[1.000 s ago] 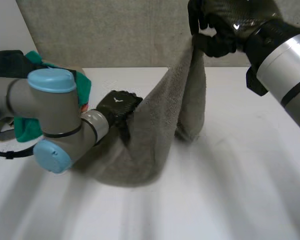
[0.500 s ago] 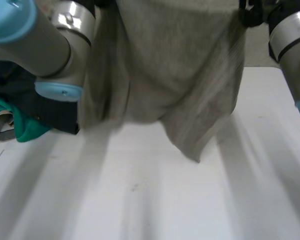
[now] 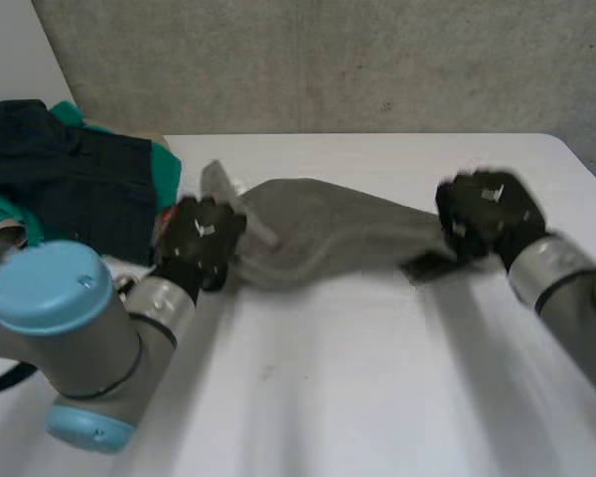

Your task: Fold the laundry.

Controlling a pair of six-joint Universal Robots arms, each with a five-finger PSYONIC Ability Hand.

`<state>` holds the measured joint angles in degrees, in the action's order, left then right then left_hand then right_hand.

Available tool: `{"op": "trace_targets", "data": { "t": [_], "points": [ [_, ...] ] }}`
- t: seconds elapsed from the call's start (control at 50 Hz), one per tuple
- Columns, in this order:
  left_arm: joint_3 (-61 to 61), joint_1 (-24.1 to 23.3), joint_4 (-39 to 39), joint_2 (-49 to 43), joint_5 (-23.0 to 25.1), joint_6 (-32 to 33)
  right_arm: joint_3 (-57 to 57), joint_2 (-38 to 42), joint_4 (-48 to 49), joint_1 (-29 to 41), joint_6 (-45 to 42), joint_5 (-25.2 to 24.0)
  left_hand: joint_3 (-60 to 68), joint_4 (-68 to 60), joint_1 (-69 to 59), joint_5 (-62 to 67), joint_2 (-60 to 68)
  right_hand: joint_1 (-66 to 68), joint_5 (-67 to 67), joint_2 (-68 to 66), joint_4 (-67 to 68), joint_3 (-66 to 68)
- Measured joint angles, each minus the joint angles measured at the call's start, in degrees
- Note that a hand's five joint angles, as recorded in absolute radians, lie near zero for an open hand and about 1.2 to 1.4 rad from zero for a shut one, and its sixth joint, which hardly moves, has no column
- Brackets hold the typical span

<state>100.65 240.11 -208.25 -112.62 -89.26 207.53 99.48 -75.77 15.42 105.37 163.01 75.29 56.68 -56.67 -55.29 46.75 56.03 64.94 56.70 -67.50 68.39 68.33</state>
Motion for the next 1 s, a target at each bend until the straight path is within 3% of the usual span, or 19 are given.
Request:
{"op": "trace_targets", "data": {
  "t": [0.1, 0.14, 0.24, 0.36, 0.56, 0.74, 0.86, 1.0],
  "points": [
    [-1.07, 0.67, 2.57, -3.34, -0.03, -0.38, 3.27, 3.39, 2.49, -0.31, -3.22, -0.36, -13.44, 13.72, 13.77, -13.85, -13.68, 0.00, 0.00, 0.00, 0.00, 0.00],
    [-2.22, 1.31, 4.47, -3.44, 0.13, -0.80, 3.59, 4.55, 2.76, -0.33, -4.19, 0.08, -25.59, 26.01, 25.86, -26.13, -25.42, 0.00, 0.00, 0.00, 0.00, 0.00],
    [-4.97, 3.34, 8.05, -1.80, 1.86, -2.16, 3.40, 5.52, 2.49, -0.27, -5.07, 0.92, -30.49, 31.21, 29.39, -31.51, -30.01, 0.00, 0.00, 0.00, 0.00, 0.00],
    [-10.46, 8.41, 11.45, -0.61, 9.26, -2.69, 3.18, 5.27, 1.86, -0.19, -4.96, 1.31, -36.62, 36.90, 34.95, -37.52, -36.02, 0.00, -0.03, 0.00, 0.00, 0.00],
    [-20.27, 15.56, 19.15, -7.09, 22.82, 2.24, 3.14, 5.01, 1.69, -0.91, -4.77, 1.02, -36.60, 36.86, 34.76, -37.06, -35.96, 0.00, 0.00, 0.00, 0.00, 0.00],
    [-25.64, 19.35, 25.19, -12.66, 33.40, 9.33, 3.18, 5.03, 1.73, -1.44, -4.93, 0.90, -28.69, 28.41, 27.31, -28.50, -28.14, 0.00, 0.01, 0.00, 0.00, 0.00],
    [-26.23, 20.91, 28.87, -15.06, 36.77, 11.73, 3.07, 5.31, 1.77, -1.71, -5.05, 0.83, -24.54, 24.29, 22.91, -24.47, -23.90, 0.00, 0.00, 0.00, 0.00, 0.00],
    [-26.55, 20.59, 30.02, -17.96, 37.55, 12.63, 2.93, 5.49, 1.78, -1.78, -5.07, 0.88, -21.08, 20.90, 19.52, -21.32, -20.45, 0.00, 0.01, 0.00, 0.00, 0.00]
  ]
}}
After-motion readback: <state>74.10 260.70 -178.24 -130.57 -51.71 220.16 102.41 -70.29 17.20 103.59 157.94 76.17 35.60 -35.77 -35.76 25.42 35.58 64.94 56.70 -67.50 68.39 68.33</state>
